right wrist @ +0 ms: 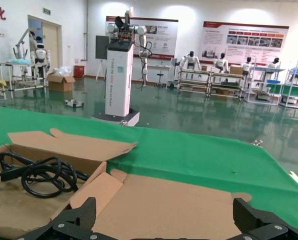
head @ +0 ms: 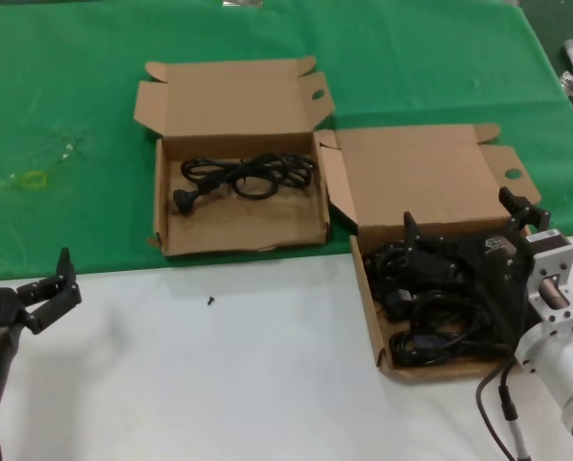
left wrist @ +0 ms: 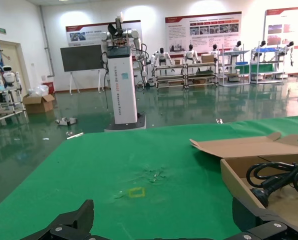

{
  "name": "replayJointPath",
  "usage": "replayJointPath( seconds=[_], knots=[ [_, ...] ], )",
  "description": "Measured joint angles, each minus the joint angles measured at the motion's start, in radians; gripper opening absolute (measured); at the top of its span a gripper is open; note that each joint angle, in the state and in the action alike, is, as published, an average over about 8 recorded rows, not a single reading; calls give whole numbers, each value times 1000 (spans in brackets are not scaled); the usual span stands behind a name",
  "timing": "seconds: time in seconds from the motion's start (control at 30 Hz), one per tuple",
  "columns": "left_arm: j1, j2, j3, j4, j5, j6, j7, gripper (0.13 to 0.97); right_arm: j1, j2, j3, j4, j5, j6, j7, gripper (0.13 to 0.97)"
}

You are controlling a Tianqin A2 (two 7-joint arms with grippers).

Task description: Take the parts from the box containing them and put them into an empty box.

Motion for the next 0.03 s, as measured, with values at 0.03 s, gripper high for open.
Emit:
replayJointPath(
  seconds=[0.03],
  knots=[
    [0,0,0,0,0,0,0,966,0,0,0,0,0,0,0,966]
  ],
)
